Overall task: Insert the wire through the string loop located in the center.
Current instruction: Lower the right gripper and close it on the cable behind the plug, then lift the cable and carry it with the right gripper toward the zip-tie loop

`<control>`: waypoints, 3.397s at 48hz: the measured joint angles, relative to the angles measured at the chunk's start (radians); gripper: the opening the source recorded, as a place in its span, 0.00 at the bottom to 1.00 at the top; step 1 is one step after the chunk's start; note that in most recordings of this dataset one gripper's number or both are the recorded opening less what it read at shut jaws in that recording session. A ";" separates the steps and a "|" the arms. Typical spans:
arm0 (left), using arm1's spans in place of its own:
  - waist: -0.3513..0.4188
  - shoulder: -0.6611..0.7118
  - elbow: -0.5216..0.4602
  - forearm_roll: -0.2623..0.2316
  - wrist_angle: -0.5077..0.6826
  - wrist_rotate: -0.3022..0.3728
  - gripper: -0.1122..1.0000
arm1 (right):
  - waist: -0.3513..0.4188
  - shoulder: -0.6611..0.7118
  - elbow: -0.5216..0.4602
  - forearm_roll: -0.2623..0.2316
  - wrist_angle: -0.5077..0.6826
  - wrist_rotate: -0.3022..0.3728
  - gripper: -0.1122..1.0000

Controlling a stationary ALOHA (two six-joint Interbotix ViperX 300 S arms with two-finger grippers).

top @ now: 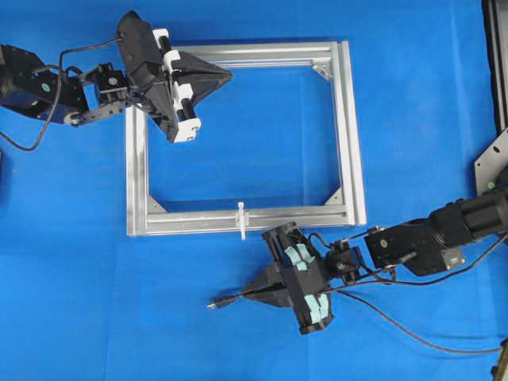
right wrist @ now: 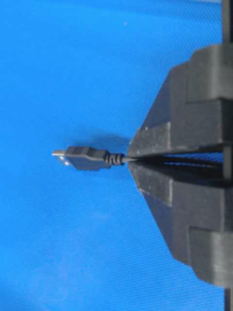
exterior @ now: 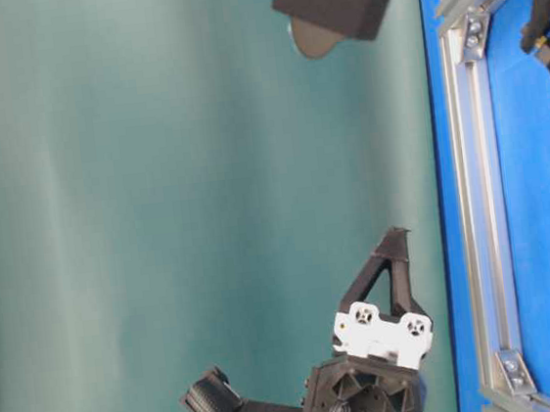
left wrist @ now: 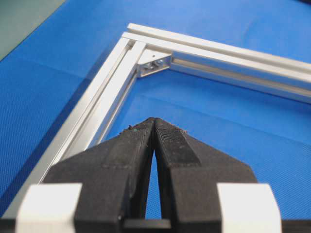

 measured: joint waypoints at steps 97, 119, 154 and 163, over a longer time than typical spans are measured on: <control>-0.002 0.000 0.003 0.003 0.000 0.000 0.10 | 0.000 -0.196 -0.011 0.000 0.215 -0.003 0.08; -0.003 0.000 0.003 0.003 0.000 -0.002 0.10 | 0.000 -0.196 -0.011 0.000 0.215 -0.003 0.08; -0.003 0.000 0.003 0.003 0.000 -0.002 0.10 | -0.005 -0.357 0.245 0.003 0.219 0.000 0.08; -0.003 -0.002 0.003 0.003 0.000 -0.002 0.10 | -0.021 -0.365 0.253 0.014 0.210 0.000 0.08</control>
